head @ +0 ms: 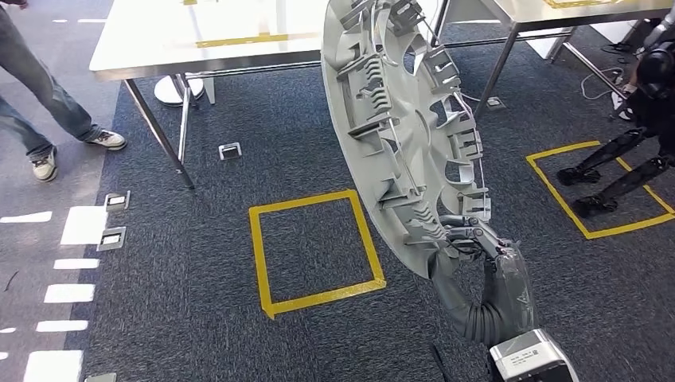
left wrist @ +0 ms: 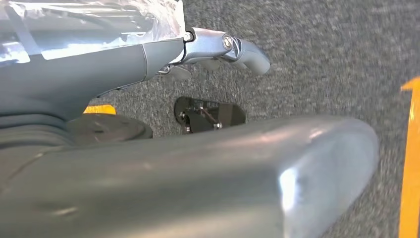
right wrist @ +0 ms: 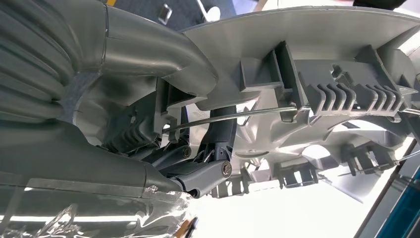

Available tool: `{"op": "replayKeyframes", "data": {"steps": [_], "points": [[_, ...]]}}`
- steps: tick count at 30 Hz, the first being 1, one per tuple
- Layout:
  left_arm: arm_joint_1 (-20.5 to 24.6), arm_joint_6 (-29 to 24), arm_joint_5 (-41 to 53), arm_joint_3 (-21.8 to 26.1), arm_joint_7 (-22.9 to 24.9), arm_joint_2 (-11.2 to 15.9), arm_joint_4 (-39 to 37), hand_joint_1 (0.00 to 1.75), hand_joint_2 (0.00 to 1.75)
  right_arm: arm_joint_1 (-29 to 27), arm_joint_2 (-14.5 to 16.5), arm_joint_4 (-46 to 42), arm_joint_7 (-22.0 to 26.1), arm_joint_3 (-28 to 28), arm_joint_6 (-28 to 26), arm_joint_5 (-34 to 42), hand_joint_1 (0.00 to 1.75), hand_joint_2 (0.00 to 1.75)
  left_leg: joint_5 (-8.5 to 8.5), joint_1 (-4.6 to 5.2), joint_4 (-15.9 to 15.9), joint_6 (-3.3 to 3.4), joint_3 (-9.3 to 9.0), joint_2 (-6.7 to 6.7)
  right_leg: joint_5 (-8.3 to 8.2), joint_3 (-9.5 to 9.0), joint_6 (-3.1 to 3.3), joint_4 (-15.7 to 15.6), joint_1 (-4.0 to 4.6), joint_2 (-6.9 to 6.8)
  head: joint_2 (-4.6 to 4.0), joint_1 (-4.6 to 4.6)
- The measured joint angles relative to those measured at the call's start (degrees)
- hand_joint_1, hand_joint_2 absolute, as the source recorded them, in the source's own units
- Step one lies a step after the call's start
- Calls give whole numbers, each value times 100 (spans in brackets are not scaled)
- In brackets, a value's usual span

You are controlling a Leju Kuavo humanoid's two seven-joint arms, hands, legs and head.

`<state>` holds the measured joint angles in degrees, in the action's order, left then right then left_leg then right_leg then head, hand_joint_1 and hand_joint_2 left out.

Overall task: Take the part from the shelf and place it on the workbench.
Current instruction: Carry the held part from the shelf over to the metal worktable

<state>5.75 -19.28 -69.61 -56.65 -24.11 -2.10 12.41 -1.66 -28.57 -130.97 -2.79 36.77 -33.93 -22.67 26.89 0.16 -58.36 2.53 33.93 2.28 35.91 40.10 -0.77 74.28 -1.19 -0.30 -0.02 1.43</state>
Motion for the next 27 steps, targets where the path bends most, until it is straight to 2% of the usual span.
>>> {"op": "replayKeyframes", "data": {"steps": [1, 2, 3, 4, 5, 6, 8, 9, 10, 12, 13, 14, 15, 16, 18, 19, 20, 22, 24, 26, 27], "points": [[-3, 1, -1, 0, 3, 0, 0, 0, 0, 0, 0, 1, -12, 1, 7, -4, 175, 175, 9, 1, -7, -5, -16, 89, -198, -26, 11, -162, -2, 17, 0, 12], [-5, 2, -2, 0, 5, 0, 0, 0, 0, -1, -1, 1, -24, 1, 14, -13, 175, 175, 21, -1, -18, -18, -33, 176, -465, -146, 24, -516, -8, 67, 0, 25], [-4, 3, -4, 1, 8, -1, 0, 0, 0, 0, -1, 2, -35, 2, 21, -22, 175, 175, 37, 1, -32, -38, -39, 254, -662, -295, 40, -889, -21, 183, 0, 38], [1, 5, -9, 1, 10, -1, 1, 0, 0, 0, -2, 0, -45, 2, 28, -34, 175, 175, 49, 2, -58, -62, -29, 329, -784, -424, 51, -1216, -36, 294, 0, 44], [4, 9, -15, 1, 12, -1, 1, 0, 0, -2, -3, -1, -54, 3, 34, -43, 175, 175, 52, -4, -75, -91, -5, 391, -824, -503, 59, -1407, -41, 381, 0, 48], [2, 12, -25, 1, 16, -1, 1, 0, 0, -1, -4, -2, -60, 4, 38, -46, 175, 175, 49, -14, -80, -125, 22, 446, -794, -532, 72, -1470, -39, 424, 0, 48], [-17, 39, -43, 0, 23, 3, 1, 0, 0, 4, -5, -4, -72, 6, 41, -25, 175, 175, 49, -36, -76, -196, 56, 509, -794, -554, 118, -1513, -35, 344, 0, 51], [-29, 64, -51, 0, 24, 3, 1, 0, 0, 5, -5, -4, -76, 7, 40, 1, 175, 175, 80, -31, -111, -231, 76, 440, -775, -582, 156, -1540, -43, 304, 0, 40], [-33, 96, -57, -1, 23, 4, 2, 0, 0, 3, -4, -4, -76, 8, 38, 28, 175, 175, 152, -24, -244, -262, 134, 311, -754, -619, 192, -1569, -54, 267, 0, 11], [-27, 152, -67, -1, 22, 2, 2, 0, 0, -6, -4, -3, -60, 11, 32, 67, 175, 175, 406, -25, -862, -315, 416, -11, -673, -714, 237, -1599, -53, 190, 0, -64], [-23, 169, -69, -1, 23, 2, 2, 0, 0, -8, -4, -2, -50, 14, 31, 75, 175, 175, 528, -38, -1254, -334, 607, -99, -635, -765, 242, -1598, -47, 148, 0, -93], [-24, 177, -69, -1, 26, 2, 2, 0, 0, -10, -4, -2, -43, 20, 34, 78, 175, 175, 578, -50, -1552, -349, 765, -137, -592, -823, 239, -1596, -43, 106, 0, -108], [-29, 179, -67, -1, 31, 2, 2, 0, 0, -11, -4, -2, -47, 27, 41, 79, 175, 175, 522, -57, -1667, -356, 844, -149, -547, -887, 232, -1595, -42, 74, 0, -121], [-36, 179, -64, -1, 36, 2, 2, 0, 0, -10, -4, -2, -62, 33, 48, 81, 175, 175, 352, -61, -1552, -353, 821, -153, -498, -961, 221, -1595, -41, 45, 0, -134], [-48, 179, -60, -1, 45, 4, 2, 0, 0, -8, -4, 0, -104, 38, 65, 88, 175, 175, -91, -55, -896, -309, 563, -169, -395, -1117, 193, -1611, -44, -3, 0, -153], [-49, 178, -58, -1, 48, 5, 2, 0, 0, -3, -3, 3, -124, 39, 74, 92, 175, 175, -213, -37, -587, -273, 413, -182, -352, -1179, 167, -1630, -41, -21, 0, -160], [-49, 178, -57, -1, 50, 7, 2, 0, 0, 2, -3, 7, -144, 41, 87, 95, 175, 175, -212, -15, -360, -225, 287, -193, -325, -1220, 135, -1657, -39, -32, 0, -172], [-52, 177, -53, -4, 61, 8, 2, 0, 0, 21, -2, 16, -230, 45, 137, 100, 175, 175, -51, 21, -162, -137, 143, -203, -333, -1255, 57, -1686, -32, -40, 0, -185], [-60, 178, -46, -8, 83, 9, 2, 0, 0, 84, -2, 41, -422, 53, 243, 77, 175, 175, 43, -3, -7, -70, 2, -190, -450, -1155, -1, -1466, -39, -39, 0, -176], [-55, 179, -33, -17, 108, 8, 2, 0, 0, 178, -1, 85, -644, 82, 374, 24, 175, 175, 100, -34, 101, -14, -163, -172, -557, -782, -29, -879, -44, -25, 0, -141], [-51, 181, -19, -24, 119, 5, 2, 0, 0, 215, 1, 115, -733, 104, 430, 4, 175, 175, 143, -37, 125, 5, -230, -161, -515, -522, -37, -541, -45, -19, 0, -112]]}}
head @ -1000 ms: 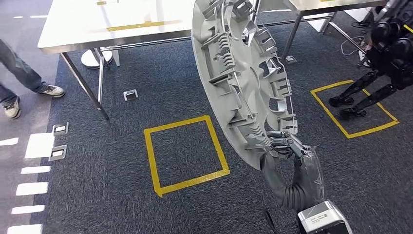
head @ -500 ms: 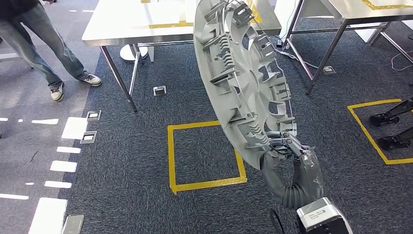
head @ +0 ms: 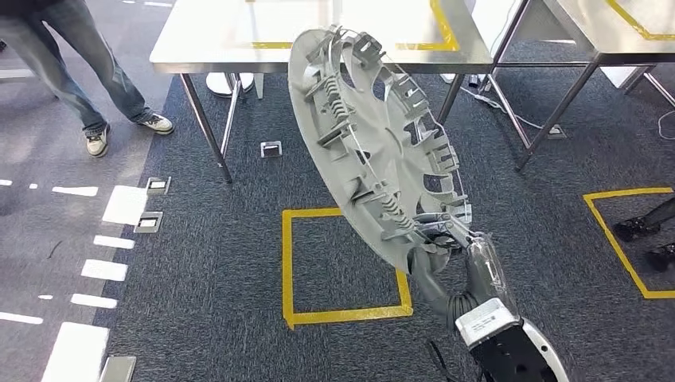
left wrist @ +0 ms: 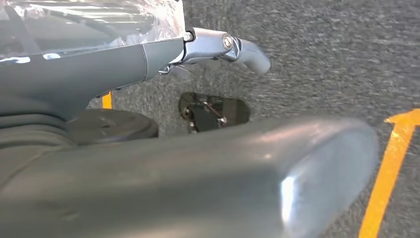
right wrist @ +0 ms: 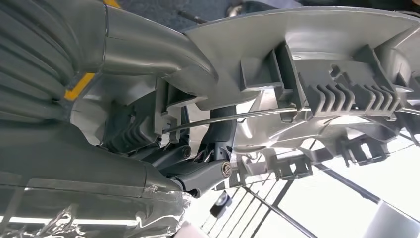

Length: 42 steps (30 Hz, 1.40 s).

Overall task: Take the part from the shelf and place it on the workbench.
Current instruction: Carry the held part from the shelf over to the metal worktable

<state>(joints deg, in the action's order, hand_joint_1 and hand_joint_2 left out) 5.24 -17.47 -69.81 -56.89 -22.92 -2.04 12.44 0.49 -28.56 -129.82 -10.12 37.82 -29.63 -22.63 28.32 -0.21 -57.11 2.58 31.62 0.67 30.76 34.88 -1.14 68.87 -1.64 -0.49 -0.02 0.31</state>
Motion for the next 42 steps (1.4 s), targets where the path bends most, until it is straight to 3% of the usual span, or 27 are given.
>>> {"op": "replayKeyframes", "data": {"steps": [2, 4, 5, 8, 9, 10, 12, 14, 15, 17, 19, 20, 21, 22, 24, 25, 27, 29, 30, 32, 34, 35, 36, 38, 39, 40, 42], "points": [[-5, 8, 33, -16, 32, -7, 0, 0, 0, 68, 7, 83, -145, 47, 102, -9, 175, 175, 123, 1, 15, 14, -147, 29, 302, 485, -20, 436, 5, 2, 0, 53], [-20, 22, 59, -36, 67, -10, 0, 0, 0, 182, 26, 202, -256, 95, 210, 9, 175, 175, 285, 4, 16, 9, -352, 60, 516, 742, -18, 373, 17, 2, 0, 94], [-23, 32, 65, -46, 83, -11, 0, 0, 0, 247, 40, 266, -297, 121, 267, 24, 175, 175, 373, 5, 17, 0, -469, 73, 435, 776, 0, 151, 28, 2, 0, 112], [-25, 72, 67, -74, 116, -31, 0, 0, 0, 412, 105, 474, -366, 215, 414, 61, 175, 175, 661, 24, 9, -68, -750, 105, -597, 742, 103, -696, 83, 26, 0, 178], [-27, 85, 63, -86, 125, -39, 0, 0, 0, 461, 133, 539, -382, 245, 440, 73, 175, 175, 742, 30, 29, -102, -819, 113, -836, 722, 135, -819, 100, 40, 0, 189], [-24, 95, 61, -98, 134, -45, 0, 0, 0, 510, 162, 593, -395, 272, 454, 83, 175, 175, 773, 35, 19, -137, -882, 117, -891, 695, 157, -849, 111, 55, 0, 190], [0, 106, 58, -112, 155, -48, 1, 0, 0, 597, 219, 670, -409, 315, 456, 107, 175, 175, 698, 34, -122, -193, -896, 104, -775, 571, 217, -885, 100, 61, 0, 182], [40, 108, 58, -119, 169, -47, 1, 0, 0, 646, 277, 762, -411, 357, 442, 127, 175, 175, 603, 31, -628, -247, -650, 67, -675, 370, 271, -980, 70, 56, 0, 143], [50, 108, 59, -122, 176, -46, 1, 0, 0, 651, 302, 810, -411, 375, 422, 133, 175, 175, 665, 24, -951, -275, -437, 49, -618, 262, 283, -1025, 59, 55, 0, 108], [42, 106, 61, -133, 187, -44, 0, 0, 0, 647, 331, 891, -411, 402, 354, 140, 175, 175, 1040, 8, -1430, -318, -4, 32, -487, 51, 292, -1080, 51, 59, 0, 49], [13, 102, 63, -144, 196, -43, 0, 0, 0, 608, 340, 949, -411, 414, 268, 145, 175, 175, 1388, -6, -1437, -339, 276, 28, -326, -186, 279, -1115, 46, 70, 0, 5], [3, 101, 63, -148, 199, -43, 0, 0, 0, 581, 343, 977, -414, 415, 228, 148, 175, 175, 1355, -11, -1260, -337, 345, 27, -237, -316, 268, -1126, 45, 74, 0, -14], [-7, 97, 63, -150, 201, -43, 0, 0, 0, 550, 344, 1001, -420, 415, 185, 151, 175, 175, 1086, -16, -986, -325, 382, 26, -147, -440, 253, -1134, 45, 76, 0, -33], [-20, 89, 62, -152, 200, -43, -1, 0, 0, 520, 344, 1024, -429, 414, 139, 155, 175, 175, 616, -16, -683, -303, 402, 23, -60, -551, 232, -1134, 49, 78, 0, -49], [-52, 69, 62, -157, 205, -44, -2, 0, 0, 457, 342, 1061, -458, 410, 42, 180, 175, 175, -91, 13, -302, -229, 404, 10, 69, -684, 167, -1142, 52, 98, 0, -67], [-64, 61, 61, -160, 210, -45, -2, 0, 0, 429, 341, 1072, -472, 404, -9, 192, 175, 175, -222, 36, -248, -184, 393, 3, 99, -713, 128, -1142, 50, 108, 0, -69], [-52, 49, 67, -167, 219, -44, -2, 0, 0, 387, 333, 1079, -498, 380, -92, 211, 175, 175, -174, 46, -207, -107, 310, 10, 78, -692, 52, -1059, 37, 110, 0, -66], [-7, 42, 74, -172, 225, -40, -1, 0, 0, 357, 321, 1081, -507, 359, -143, 221, 175, 175, -129, 21, -108, -41, 173, 23, 2, -472, 6, -678, 36, 94, 0, -30], [11, 40, 76, -177, 228, -42, -1, 0, 0, 338, 316, 1086, -508, 356, -161, 230, 175, 175, -101, 12, -63, -12, 102, 28, 27, -250, -5, -360, 36, 86, 0, -2], [15, 36, 77, -196, 238, -48, 0, 0, 0, 295, 313, 1101, -508, 353, -201, 245, 175, 175, -10, 21, -31, 29, -16, 35, 260, 286, -11, 263, 42, 82, 0, 58], [-15, 24, 76, -215, 248, -48, 0, 0, 0, 266, 311, 1123, -507, 350, -241, 256, 175, 175, 118, 31, -28, 35, -162, 44, 468, 657, 12, 470, 50, 82, 0, 99], [-27, 18, 75, -221, 251, -46, 0, 0, 0, 259, 311, 1134, -507, 349, -257, 265, 175, 175, 191, 36, -27, 32, -255, 49, 413, 716, 39, 332, 61, 82, 0, 116], [-31, 15, 74, -227, 252, -45, 0, 0, 0, 250, 311, 1144, -506, 350, -269, 276, 175, 175, 268, 41, -25, 27, -358, 54, 200, 710, 80, 56, 79, 82, 0, 131], [-32, 16, 73, -240, 254, -52, 0, 0, 0, 225, 311, 1157, -500, 351, -283, 302, 175, 175, 431, 53, -25, -2, -514, 66, -523, 647, 184, -626, 141, 87, 0, 165], [-31, 19, 71, -246, 256, -56, 1, 0, 0, 207, 311, 1161, -495, 354, -287, 314, 175, 175, 502, 62, -23, -32, -562, 72, -798, 618, 211, -849, 167, 87, 0, 177], [-33, 21, 66, -250, 258, -60, 1, 0, 0, 194, 311, 1164, -487, 354, -298, 325, 175, 175, 553, 68, -21, -65, -613, 77, -941, 596, 226, -967, 185, 91, 0, 188], [-22, 28, 57, -255, 263, -56, 2, 0, 0, 183, 312, 1166, -475, 354, -325, 347, 175, 175, 543, 80, -108, -126, -653, 75, -886, 504, 235, -1014, 174, 92, 0, 193]]}}
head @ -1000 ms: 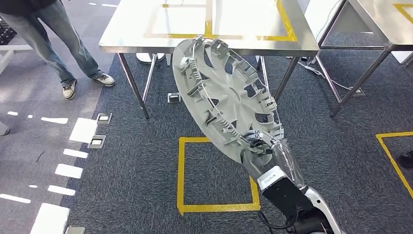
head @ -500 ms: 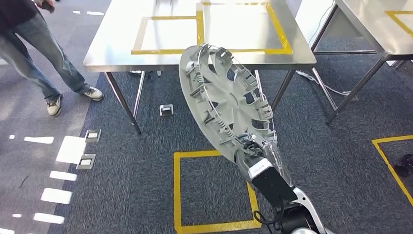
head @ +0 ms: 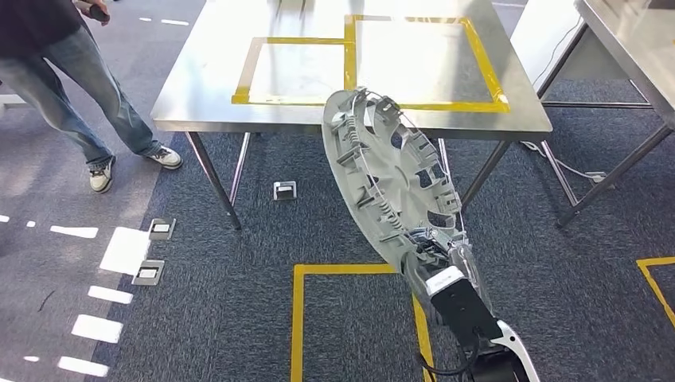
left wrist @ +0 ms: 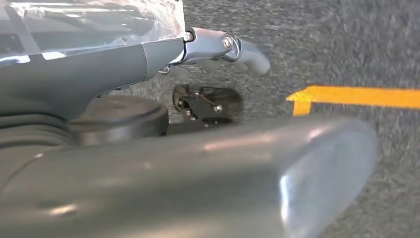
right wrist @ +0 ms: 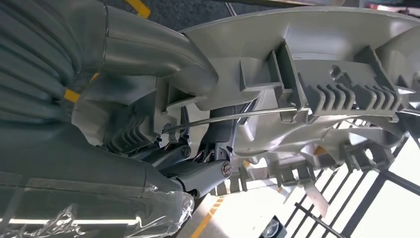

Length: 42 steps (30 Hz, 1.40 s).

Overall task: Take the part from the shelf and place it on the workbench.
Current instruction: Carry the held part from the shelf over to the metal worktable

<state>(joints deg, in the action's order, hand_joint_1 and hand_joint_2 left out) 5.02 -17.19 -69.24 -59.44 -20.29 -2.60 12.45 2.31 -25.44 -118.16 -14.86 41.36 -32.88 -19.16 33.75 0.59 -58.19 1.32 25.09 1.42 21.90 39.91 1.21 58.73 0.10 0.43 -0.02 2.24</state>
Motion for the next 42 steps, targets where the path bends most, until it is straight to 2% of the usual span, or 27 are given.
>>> {"op": "replayKeyframes", "data": {"steps": [1, 3, 4, 6, 7, 8, 9, 11, 12, 13, 16, 18, 21, 22, 23, 24, 26, 27, 28, 31, 33, 36, 37, 38, 39, 41, 42], "points": [[15, 2, -3, -2, 1, 3, 0, 0, 0, 3, 1, 1, 9, -1, -14, 11, 175, 175, -57, 1, -167, -30, 53, -11, 44, -69, 19, -37, -18, 0, 0, -5], [57, 3, -3, -3, 3, 10, 1, 0, 0, 3, 2, 2, 30, 5, -28, 30, 175, 175, -81, -14, -753, -105, 396, -36, 126, -223, 52, -104, -62, -10, 0, -49], [66, 3, -2, -3, 4, 11, 1, 0, 0, 3, 2, 2, 43, 8, -33, 35, 175, 175, 27, -32, -1071, -143, 606, -44, 177, -295, 57, -119, -75, -12, 0, -78], [54, 3, -2, -3, 14, 15, 1, 0, 0, -2, 2, 3, 60, 9, -44, 47, 175, 175, 406, -70, -1470, -194, 973, -49, 295, -439, 50, -123, -99, -5, 0, -128], [44, 4, -1, -4, 18, 16, 1, 0, 0, -7, 2, 4, 64, 9, -50, 54, 175, 175, 529, -85, -1493, -211, 1081, -51, 361, -521, 38, -120, -110, 0, 0, -150], [39, 7, -1, -4, 21, 16, 1, 0, 0, -11, 2, 4, 67, 10, -54, 61, 175, 175, 510, -100, -1373, -225, 1125, -53, 428, -610, 23, -114, -120, 4, 0, -172], [38, 10, 0, -5, 22, 17, 1, 0, 0, -14, 2, 5, 69, 10, -56, 69, 175, 175, 325, -114, -1129, -235, 1116, -56, 497, -701, 3, -106, -130, 5, 0, -191], [35, 14, 2, -5, 23, 21, -1, 0, 0, -17, 2, 11, 74, 12, -62, 85, 175, 175, -328, -132, -501, -234, 1059, -70, 632, -848, -52, -82, -138, 6, 0, -219], [28, 15, 2, -7, 27, 22, -1, 0, 0, -19, 2, 16, 84, 13, -74, 96, 175, 175, -559, -127, -283, -211, 1039, -76, 690, -891, -93, -72, -137, 11, 0, -229], [16, 16, 2, -9, 33, 22, -2, 0, 0, -24, 4, 21, 96, 13, -91, 107, 175, 175, -688, -117, -162, -170, 1025, -80, 726, -924, -139, -62, -137, 19, 0, -234], [3, 19, 8, -14, 51, 24, -2, 0, 0, -40, 12, 29, 170, 11, -160, 155, 175, 175, -660, -104, -94, -23, 913, -69, 769, -981, -246, 10, -150, 20, 0, -225], [31, 26, 31, -19, 62, 31, -2, 0, 0, -14, 22, 38, 263, 21, -179, 187, 175, 175, -624, -112, -67, 51, 798, -58, 903, -820, -271, 354, -156, -2, 0, -169], [54, 42, 111, -45, 100, 33, -2, 0, 0, 110, 81, 60, 417, 79, -126, 136, 175, 175, -518, -67, -64, 110, 701, -55, 1253, -144, -281, 1318, -149, -12, 0, -65], [53, 46, 140, -56, 113, 33, -2, 0, 0, 178, 112, 66, 434, 99, -94, 94, 175, 175, -472, -49, -65, 116, 655, -54, 1273, 31, -272, 1472, -143, -13, 0, -48], [53, 52, 167, -69, 123, 33, -2, 0, 0, 265, 140, 69, 428, 117, -61, 57, 175, 175, -418, -34, -65, 119, 590, -53, 1187, 114, -250, 1437, -132, -13, 0, -38], [59, 61, 193, -87, 135, 33, -2, 0, 0, 370, 164, 70, 404, 134, -31, 31, 175, 175, -356, -22, -65, 119, 508, -50, 993, 108, -217, 1218, -116, -13, 0, -27], [82, 80, 252, -134, 167, 27, -1, 0, 0, 625, 194, 69, 322, 154, 11, 34, 175, 175, -227, -3, -60, 105, 344, -44, 467, -21, -119, 557, -63, -15, 0, -12], [100, 89, 280, -158, 191, 23, -1, 0, 0, 773, 203, 65, 261, 158, 22, 67, 175, 175, -175, 2, -53, 84, 297, -39, 312, -80, -77, 293, -37, -13, 0, -6], [115, 96, 307, -176, 217, 17, 1, 0, 0, 929, 207, 53, 191, 156, 27, 118, 175, 175, -134, 3, -37, 53, 263, -37, 230, -112, -52, 152, -15, -9, 0, -5], [157, 114, 377, -234, 292, 8, 4, 0, 0, 1428, 208, -3, -69, 144, 7, 302, 175, 175, -133, 0, -76, -44, 186, -54, 279, -250, -3, 9, -11, 14, 0, 5], [214, 121, 419, -280, 322, 10, 5, 0, 0, 1740, 198, -25, -247, 146, -13, 377, 175, 175, -87, -9, -359, -103, 287, -68, 322, -420, 43, -93, -51, 13, 0, -31], [268, 135, 456, -333, 367, 12, 6, 0, 0, 2150, 163, -32, -491, 150, -40, 466, 175, 175, 243, -73, -1257, -209, 883, -74, 438, -599, 61, -136, -80, 4, 0, -123], [262, 140, 475, -350, 389, 13, 6, 0, 0, 2268, 146, -31, -578, 150, -49, 508, 175, 175, 322, -94, -1431, -238, 1063, -74, 493, -662, 51, -134, -85, 7, 0, -145], [254, 147, 496, -368, 414, 13, 5, 0, 0, 2381, 126, -26, -667, 150, -56, 556, 175, 175, 298, -109, -1441, -259, 1173, -75, 553, -736, 39, -130, -91, 9, 0, -162], [251, 152, 519, -389, 438, 13, 5, 0, 0, 2494, 104, -16, -761, 150, -64, 614, 175, 175, 145, -121, -1283, -271, 1210, -75, 617, -817, 23, -122, -99, 11, 0, -178], [260, 167, 560, -430, 481, 13, 5, 0, 0, 2734, 46, 26, -925, 148, -73, 753, 175, 175, -447, -132, -678, -263, 1173, -79, 745, -966, -22, -100, -110, 7, 0, -205], [267, 172, 579, -448, 499, 12, 5, 0, 0, 2847, 18, 60, -986, 149, -75, 819, 175, 175, -640, -123, -400, -240, 1158, -88, 793, -998, -51, -90, -110, 10, 0, -216]]}}
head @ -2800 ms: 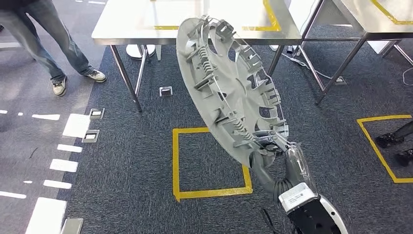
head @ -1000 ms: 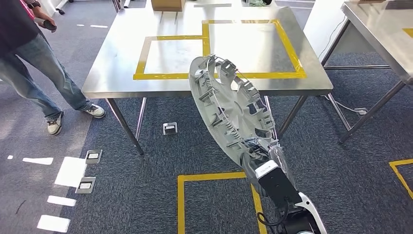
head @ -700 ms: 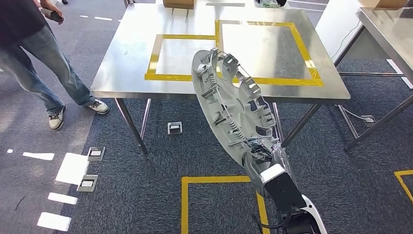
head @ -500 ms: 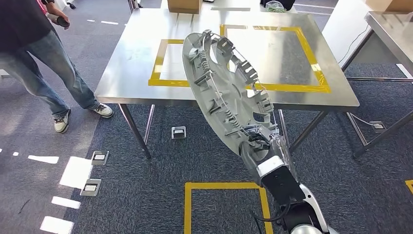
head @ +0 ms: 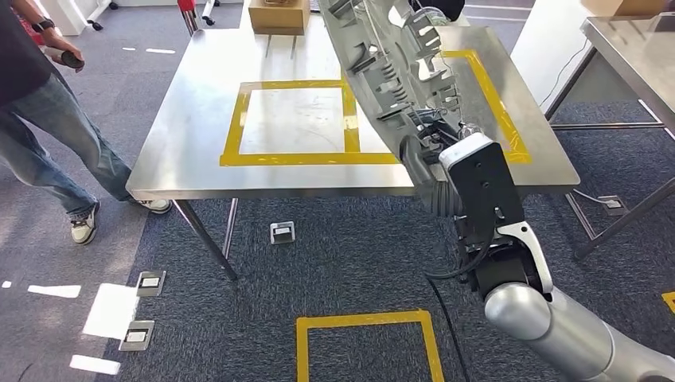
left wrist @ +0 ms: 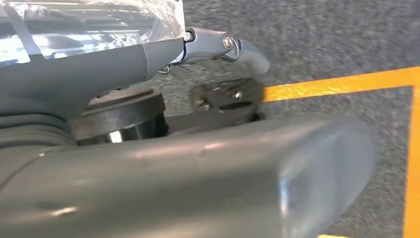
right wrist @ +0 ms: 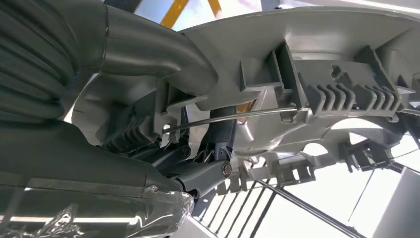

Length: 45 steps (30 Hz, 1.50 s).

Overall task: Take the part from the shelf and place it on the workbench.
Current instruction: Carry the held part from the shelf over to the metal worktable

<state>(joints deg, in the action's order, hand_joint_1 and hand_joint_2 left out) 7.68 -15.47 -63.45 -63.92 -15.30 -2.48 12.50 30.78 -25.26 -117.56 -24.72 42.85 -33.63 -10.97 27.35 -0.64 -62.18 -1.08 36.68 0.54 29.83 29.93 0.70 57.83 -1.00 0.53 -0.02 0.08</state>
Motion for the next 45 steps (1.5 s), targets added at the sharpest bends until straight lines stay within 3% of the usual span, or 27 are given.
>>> {"op": "replayKeyframes", "data": {"steps": [1, 4, 6, 10, 11, 12, 14, 16, 19, 21, 24, 26, 27, 28, 30, 31, 32, 36, 38, 40, 41, 42, 43, 45], "points": [[2, 7, 17, -14, 17, -2, 1, 0, 0, 99, -29, 38, -46, 1, 1, 56, 175, 175, -136, 16, 171, 48, -11, -8, 39, -10, -38, 1, 1, 3, 0, -8], [2, 13, 43, -48, 46, -6, 4, 0, 0, 304, -104, 142, -125, -5, 0, 122, 175, 175, -137, 39, 273, 216, -49, -18, 92, -6, -143, 15, 5, 2, 0, 0], [35, 11, 46, -70, 48, -8, 7, 0, 0, 430, -156, 199, -157, -2, -4, 122, 175, 175, -114, 13, 304, 282, -111, -2, 151, 117, -184, 269, 0, -16, 0, 42], [70, 11, 48, -118, 57, -11, 20, 0, 0, 553, -235, 342, -208, 11, -50, 122, 175, 175, 0, 4, 317, 345, -225, 24, 507, 1031, -227, 1521, -6, -24, 0, 147], [56, 9, 48, -127, 62, -10, 22, 0, 0, 555, -258, 381, -216, 10, -68, 122, 175, 175, 49, 5, 317, 342, -279, 34, 493, 1174, -229, 1590, -6, -24, 0, 166], [41, 6, 48, -134, 67, -9, 22, 0, 0, 556, -282, 417, -222, 10, -84, 121, 175, 175, 103, 5, 317, 334, -348, 43, 357, 1225, -219, 1465, -5, -24, 0, 188], [25, 3, 48, -148, 71, -9, 22, 0, 0, 558, -325, 472, -235, 9, -106, 122, 175, 175, 221, 5, 319, 303, -490, 55, -228, 1141, -177, 796, 3, -34, 0, 234], [26, 2, 48, -158, 73, -10, 26, 0, 0, 560, -353, 509, -247, 18, -121, 120, 175, 175, 319, 15, 320, 242, -571, 66, -592, 1028, -118, 250, 36, -47, 0, 261], [32, -3, 50, -164, 72, -5, 30, 0, 0, 563, -398, 532, -261, 17, -145, 114, 175, 175, 403, 30, 318, 131, -660, 66, -572, 944, -16, 112, 51, -43, 0, 264], [46, -8, 51, -165, 68, -4, 34, 0, 0, 565, -422, 537, -264, 12, -153, 110, 175, 175, 465, 38, 92, 76, -607, 44, -522, 819, 48, 66, 20, -44, 0, 228], [48, -12, 51, -167, 68, -2, 38, 0, 0, 561, -434, 562, -265, 33, -156, 98, 175, 175, 794, 29, -833, 30, -89, 19, -412, 625, 107, 31, 11, -32, 0, 122], [30, -12, 50, -167, 69, -1, 37, 0, 0, 555, -438, 574, -269, 46, -159, 90, 175, 175, 960, 29, -1176, 30, 221, 18, -317, 507, 114, 30, 23, -12, 0, 76], [25, -11, 50, -167, 69, -1, 38, 0, 0, 553, -440, 576, -271, 49, -161, 86, 175, 175, 884, 31, -1102, 45, 274, 18, -265, 435, 114, 30, 33, -4, 0, 56], [23, -9, 50, -167, 68, -1, 38, 0, 0, 554, -442, 576, -274, 49, -162, 84, 175, 175, 665, 38, -863, 76, 254, 18, -209, 352, 113, 30, 45, 0, 0, 39], [22, -6, 50, -167, 66, 9, 38, 0, 0, 558, -445, 581, -279, 52, -163, 81, 175, 175, 29, 87, -200, 186, 158, 17, -100, 215, 97, 22, 60, 2, 0, 24], [21, -4, 51, -168, 65, 15, 37, 0, 0, 560, -448, 583, -281, 56, -167, 74, 175, 175, -177, 119, 87, 238, 92, 14, -62, 182, 78, 12, 61, 6, 0, 19], [17, -3, 51, -168, 66, 21, 37, 0, 0, 557, -453, 587, -286, 61, -172, 67, 175, 175, -280, 150, 260, 278, 57, 11, -44, 167, 48, -4, 56, 9, 0, 15], [17, -4, 51, -169, 59, 38, 39, 0, 0, 563, -500, 582, -312, 41, -206, 40, 175, 175, -244, 135, 504, 368, -135, 14, 10, 157, -74, 84, 48, -2, 0, 15], [34, -2, 52, -167, 51, 35, 40, 0, 0, 563, -520, 579, -314, 40, -211, 37, 175, 175, -216, 101, 545, 398, -225, 19, 178, 453, -128, 604, 32, -12, 0, 57], [28, 3, 54, -168, 47, 25, 41, 0, 0, 534, -531, 580, -316, 45, -213, 37, 175, 175, -147, 93, 545, 401, -276, 20, 403, 937, -186, 1284, 0, -15, 0, 104], [12, 3, 54, -169, 46, 23, 42, 0, 0, 519, -535, 581, -317, 46, -214, 37, 175, 175, -102, 89, 542, 392, -318, 20, 431, 1116, -207, 1462, -16, -17, 0, 123], [-3, 2, 53, -169, 46, 23, 42, 0, 0, 513, -540, 582, -319, 47, -215, 38, 175, 175, -51, 81, 539, 378, -374, 21, 348, 1204, -226, 1448, -30, -20, 0, 138], [-12, 2, 52, -169, 45, 22, 42, 0, 0, 511, -543, 583, -319, 49, -214, 39, 175, 175, 3, 69, 536, 359, -441, 22, 147, 1195, -239, 1236, -39, -25, 0, 149], [-15, 3, 52, -169, 43, 21, 42, 0, 0, 503, -545, 584, -317, 50, -214, 41, 175, 175, 119, 50, 524, 300, -567, 24, -406, 1033, -245, 523, -39, -45, 0, 171]]}}
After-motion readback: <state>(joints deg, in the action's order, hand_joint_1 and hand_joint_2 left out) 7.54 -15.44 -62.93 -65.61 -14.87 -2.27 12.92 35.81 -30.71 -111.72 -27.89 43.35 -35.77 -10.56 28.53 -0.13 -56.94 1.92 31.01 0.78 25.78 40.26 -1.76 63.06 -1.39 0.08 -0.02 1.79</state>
